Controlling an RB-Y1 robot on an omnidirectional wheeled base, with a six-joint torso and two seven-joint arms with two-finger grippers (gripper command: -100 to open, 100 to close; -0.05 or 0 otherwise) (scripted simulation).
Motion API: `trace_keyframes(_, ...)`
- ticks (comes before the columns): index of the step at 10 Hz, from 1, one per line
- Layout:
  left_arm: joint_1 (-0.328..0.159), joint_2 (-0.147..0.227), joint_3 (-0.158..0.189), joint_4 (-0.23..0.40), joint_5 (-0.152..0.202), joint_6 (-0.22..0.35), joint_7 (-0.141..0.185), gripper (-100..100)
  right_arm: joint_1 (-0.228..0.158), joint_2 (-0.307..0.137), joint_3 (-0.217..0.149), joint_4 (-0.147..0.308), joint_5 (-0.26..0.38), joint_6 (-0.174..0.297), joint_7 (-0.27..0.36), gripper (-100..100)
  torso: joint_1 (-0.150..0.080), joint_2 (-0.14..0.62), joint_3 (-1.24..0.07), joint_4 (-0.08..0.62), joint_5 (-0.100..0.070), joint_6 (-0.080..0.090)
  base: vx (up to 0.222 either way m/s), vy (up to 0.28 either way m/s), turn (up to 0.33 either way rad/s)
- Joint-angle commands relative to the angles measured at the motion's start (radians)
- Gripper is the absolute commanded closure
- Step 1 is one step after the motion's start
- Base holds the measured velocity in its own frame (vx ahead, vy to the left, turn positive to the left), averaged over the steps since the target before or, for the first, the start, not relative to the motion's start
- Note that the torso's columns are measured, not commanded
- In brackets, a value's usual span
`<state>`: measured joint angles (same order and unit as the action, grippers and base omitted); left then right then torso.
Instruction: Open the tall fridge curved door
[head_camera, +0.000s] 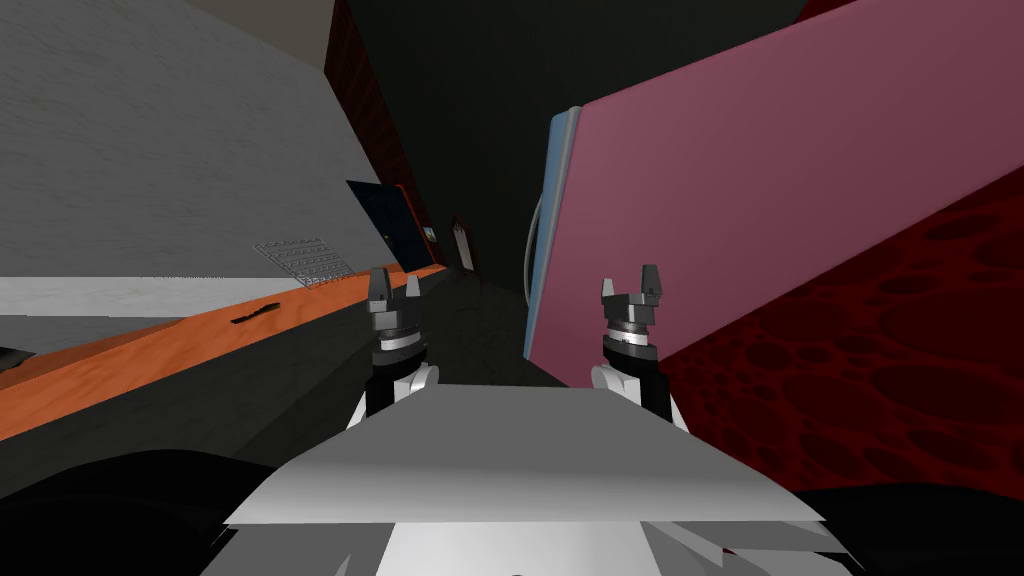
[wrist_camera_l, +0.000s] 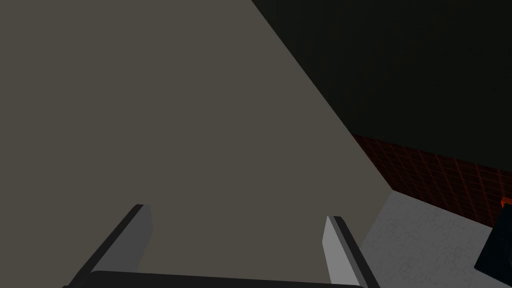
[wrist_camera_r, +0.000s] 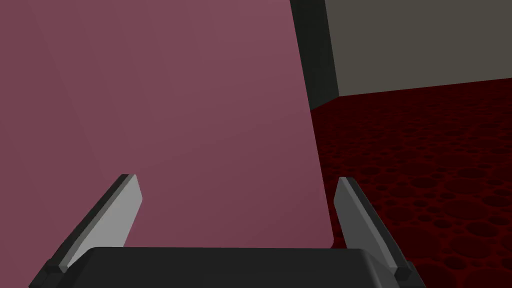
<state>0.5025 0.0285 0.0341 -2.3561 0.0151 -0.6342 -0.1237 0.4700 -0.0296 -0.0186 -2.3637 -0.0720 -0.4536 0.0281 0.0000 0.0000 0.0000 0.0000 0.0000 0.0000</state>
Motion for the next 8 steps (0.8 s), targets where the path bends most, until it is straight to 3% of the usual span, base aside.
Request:
trace_keyframes(1,0.000,0.000,0.000,0.000,0.000,0.000,0.000,0,0.000,0.000,0.000,0.000,0.000,0.000,0.000,0,0.000,0.041,-0.082,0.041,0.000,0.000,0.000,0.000,0.000)
trace_keyframes(8,0.000,0.000,0.000,0.000,0.000,0.000,0.000,0,0.000,0.000,0.000,0.000,0.000,0.000,0.000,0,0.000,0.544,-1.087,0.544,0.000,0.000,0.000,0.000,0.000)
